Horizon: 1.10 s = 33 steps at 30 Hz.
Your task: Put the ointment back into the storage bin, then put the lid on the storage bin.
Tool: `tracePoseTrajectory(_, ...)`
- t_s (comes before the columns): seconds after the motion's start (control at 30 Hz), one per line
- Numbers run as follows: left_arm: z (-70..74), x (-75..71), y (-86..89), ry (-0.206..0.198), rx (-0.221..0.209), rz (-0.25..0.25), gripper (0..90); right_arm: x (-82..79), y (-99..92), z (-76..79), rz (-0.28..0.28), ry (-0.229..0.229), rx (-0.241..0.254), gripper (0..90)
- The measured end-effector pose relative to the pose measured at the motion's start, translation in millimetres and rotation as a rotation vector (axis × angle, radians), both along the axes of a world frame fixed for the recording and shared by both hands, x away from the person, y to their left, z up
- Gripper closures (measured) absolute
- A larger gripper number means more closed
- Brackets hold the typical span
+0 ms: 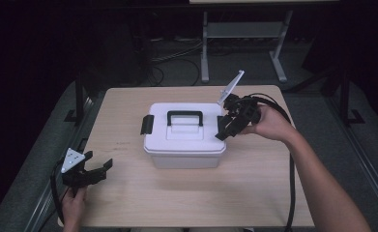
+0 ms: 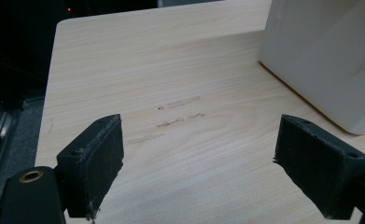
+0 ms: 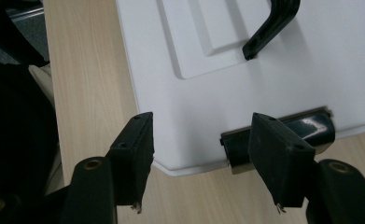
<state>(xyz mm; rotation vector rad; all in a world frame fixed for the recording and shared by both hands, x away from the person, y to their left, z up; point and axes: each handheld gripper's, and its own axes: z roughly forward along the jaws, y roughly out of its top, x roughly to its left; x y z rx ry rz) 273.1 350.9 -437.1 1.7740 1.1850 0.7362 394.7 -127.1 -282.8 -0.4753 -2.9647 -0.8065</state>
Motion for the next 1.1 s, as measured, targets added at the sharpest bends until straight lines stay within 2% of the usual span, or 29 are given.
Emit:
tracePoseTrajectory(0.43,-0.2,-0.8,-0.7,0.0,0.005,-0.002,14.8,-4.3,-12.5,-8.1,-0.026,0.014,0.01,40.0)
tracePoseTrajectory(1.1,-0.4,-0.1,-0.6,0.004,0.005,-0.001,14.8,-15.3,-41.4,-22.8,-0.079,0.036,0.014,39.9)
